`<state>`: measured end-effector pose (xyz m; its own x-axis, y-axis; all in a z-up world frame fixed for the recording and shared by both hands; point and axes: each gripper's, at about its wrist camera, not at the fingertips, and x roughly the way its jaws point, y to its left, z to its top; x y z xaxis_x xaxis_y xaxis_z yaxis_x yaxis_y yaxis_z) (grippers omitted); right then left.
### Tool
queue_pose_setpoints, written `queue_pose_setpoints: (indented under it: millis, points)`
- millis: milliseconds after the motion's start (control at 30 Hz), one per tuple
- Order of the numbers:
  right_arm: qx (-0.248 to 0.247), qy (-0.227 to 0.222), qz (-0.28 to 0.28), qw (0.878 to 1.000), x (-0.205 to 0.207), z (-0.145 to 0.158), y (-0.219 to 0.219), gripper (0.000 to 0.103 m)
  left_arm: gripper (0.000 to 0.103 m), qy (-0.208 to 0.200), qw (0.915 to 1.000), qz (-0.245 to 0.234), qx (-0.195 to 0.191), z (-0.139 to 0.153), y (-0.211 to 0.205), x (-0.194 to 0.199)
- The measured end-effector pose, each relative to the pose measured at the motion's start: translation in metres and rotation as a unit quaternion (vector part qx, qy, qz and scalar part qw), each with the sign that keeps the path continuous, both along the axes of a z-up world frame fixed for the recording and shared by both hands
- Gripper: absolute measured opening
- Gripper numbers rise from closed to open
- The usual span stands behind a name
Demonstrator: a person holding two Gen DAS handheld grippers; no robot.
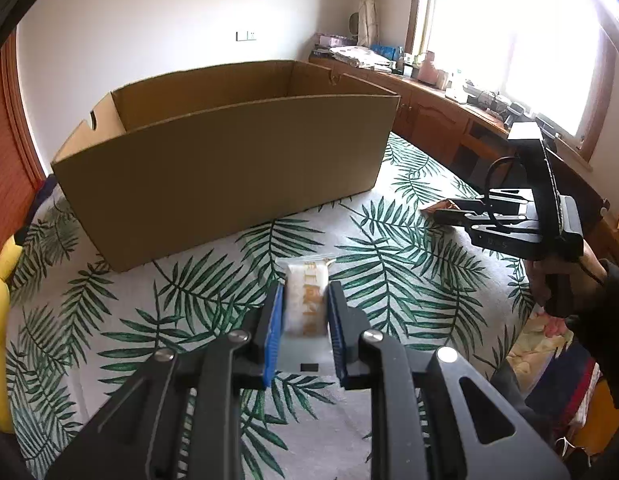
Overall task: Organize snacks
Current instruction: 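Close left tool on the cream pack while right tool lifts the copper candy, then carry the cream pack and copper candy over the cardboard box with both tools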
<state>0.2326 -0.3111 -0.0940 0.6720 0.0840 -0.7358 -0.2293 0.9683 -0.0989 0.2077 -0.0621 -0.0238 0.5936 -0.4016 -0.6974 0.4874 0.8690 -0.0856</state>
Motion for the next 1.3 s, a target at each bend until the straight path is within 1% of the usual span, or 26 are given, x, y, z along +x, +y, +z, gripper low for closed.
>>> queue_pose_setpoints:
  millis: [67, 133, 233, 367, 533, 700, 867, 1000, 1200, 1300]
  points:
    - [0.009, -0.008, 0.003, 1.000, -0.004, 0.005, 0.002, 0.023, 0.019, -0.009, 0.9999, 0.001, 0.006, 0.005, 0.001, -0.002]
    - [0.016, -0.016, 0.005, 1.000, -0.008, 0.011, 0.003, 0.023, 0.019, -0.017, 0.9998, 0.004, 0.003, 0.012, 0.002, -0.004]
    - [0.029, -0.028, 0.016, 0.999, -0.015, 0.026, 0.011, 0.023, 0.019, -0.027, 0.9996, 0.008, -0.001, 0.021, 0.004, -0.004]
    - [0.040, -0.053, 0.033, 0.997, -0.019, 0.054, 0.030, 0.023, 0.019, -0.045, 0.9989, 0.014, 0.002, 0.036, 0.008, -0.002]
    - [0.054, -0.075, 0.047, 0.995, -0.016, 0.081, 0.051, 0.023, 0.019, -0.065, 0.9975, 0.028, 0.000, 0.055, 0.012, 0.006]
    - [0.054, -0.093, 0.054, 0.993, -0.007, 0.100, 0.070, 0.024, 0.019, -0.085, 0.9956, 0.039, 0.005, 0.071, 0.014, 0.016]
    - [0.066, -0.096, 0.052, 0.992, 0.013, 0.110, 0.078, 0.023, 0.019, -0.097, 0.9940, 0.048, 0.011, 0.081, 0.015, 0.029]
    - [0.077, -0.096, 0.047, 0.991, 0.030, 0.116, 0.082, 0.024, 0.019, -0.101, 0.9933, 0.056, 0.007, 0.088, 0.018, 0.043]
    - [0.086, -0.096, 0.042, 0.991, 0.056, 0.119, 0.089, 0.024, 0.019, -0.107, 0.9920, 0.066, 0.009, 0.089, 0.020, 0.070]
    - [0.085, -0.094, 0.043, 0.991, 0.067, 0.118, 0.096, 0.024, 0.019, -0.098, 0.9923, 0.076, 0.007, 0.085, 0.024, 0.087]
